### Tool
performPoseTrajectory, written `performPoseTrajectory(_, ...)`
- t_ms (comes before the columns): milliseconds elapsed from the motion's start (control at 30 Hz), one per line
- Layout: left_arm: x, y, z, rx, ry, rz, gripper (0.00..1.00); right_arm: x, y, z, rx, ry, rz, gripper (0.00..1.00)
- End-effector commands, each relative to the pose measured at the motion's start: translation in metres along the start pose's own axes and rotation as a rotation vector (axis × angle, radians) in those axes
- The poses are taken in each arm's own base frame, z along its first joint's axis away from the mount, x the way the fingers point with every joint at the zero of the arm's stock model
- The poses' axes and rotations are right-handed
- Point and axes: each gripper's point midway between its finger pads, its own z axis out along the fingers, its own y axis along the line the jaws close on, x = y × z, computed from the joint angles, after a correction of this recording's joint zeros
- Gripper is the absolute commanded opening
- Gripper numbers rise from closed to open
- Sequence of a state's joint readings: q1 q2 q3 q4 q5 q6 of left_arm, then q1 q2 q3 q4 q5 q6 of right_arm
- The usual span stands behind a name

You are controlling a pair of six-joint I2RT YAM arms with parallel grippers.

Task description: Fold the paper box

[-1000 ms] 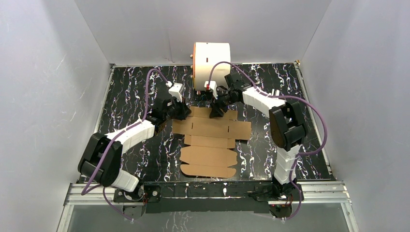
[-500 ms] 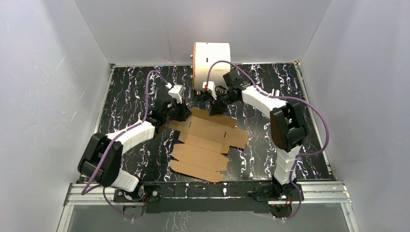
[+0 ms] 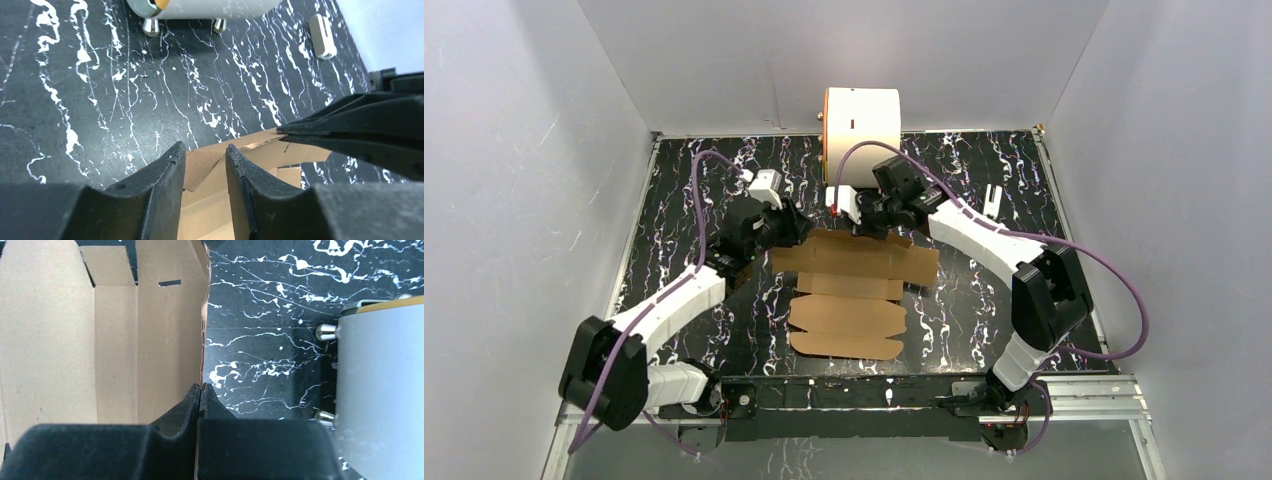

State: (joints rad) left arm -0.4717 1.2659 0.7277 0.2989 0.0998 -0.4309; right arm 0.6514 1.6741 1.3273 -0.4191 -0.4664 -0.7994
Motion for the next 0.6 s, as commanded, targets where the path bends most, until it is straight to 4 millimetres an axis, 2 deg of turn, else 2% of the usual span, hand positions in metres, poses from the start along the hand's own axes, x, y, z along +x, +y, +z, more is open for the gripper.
performPoseTrajectory(0, -0.026, 0.008, -0.025, -0.101, -0.097, -0.070, 0.35, -0.014, -0.015, -0.010, 0.108, 0.031, -0.150, 0.03)
performPoseTrajectory(100, -0.030, 0.020, -0.036, -0.181, -0.097, -0.093, 0.40, -0.014, -0.015, -0.009, 0.133, 0.070, -0.202, 0.02)
performPoseTrajectory(233, -0.025, 0.042, -0.045, -0.296, -0.067, -0.142, 0.52, -0.016, -0.015, -0.007, 0.178, 0.111, -0.273, 0.01)
performPoseTrajectory(300, -0.014, 0.054, -0.048, -0.338, -0.030, -0.185, 0.56, -0.013, -0.004, -0.004, 0.159, 0.120, -0.279, 0.01)
performPoseTrajectory(400, 0.000, 0.069, -0.047, -0.380, 0.016, -0.238, 0.57, 0.002, 0.022, 0.005, 0.101, 0.144, -0.282, 0.01)
performPoseTrajectory(567, 0.022, 0.074, -0.038, -0.374, 0.080, -0.266, 0.60, 0.029, 0.060, 0.017, 0.013, 0.187, -0.281, 0.01)
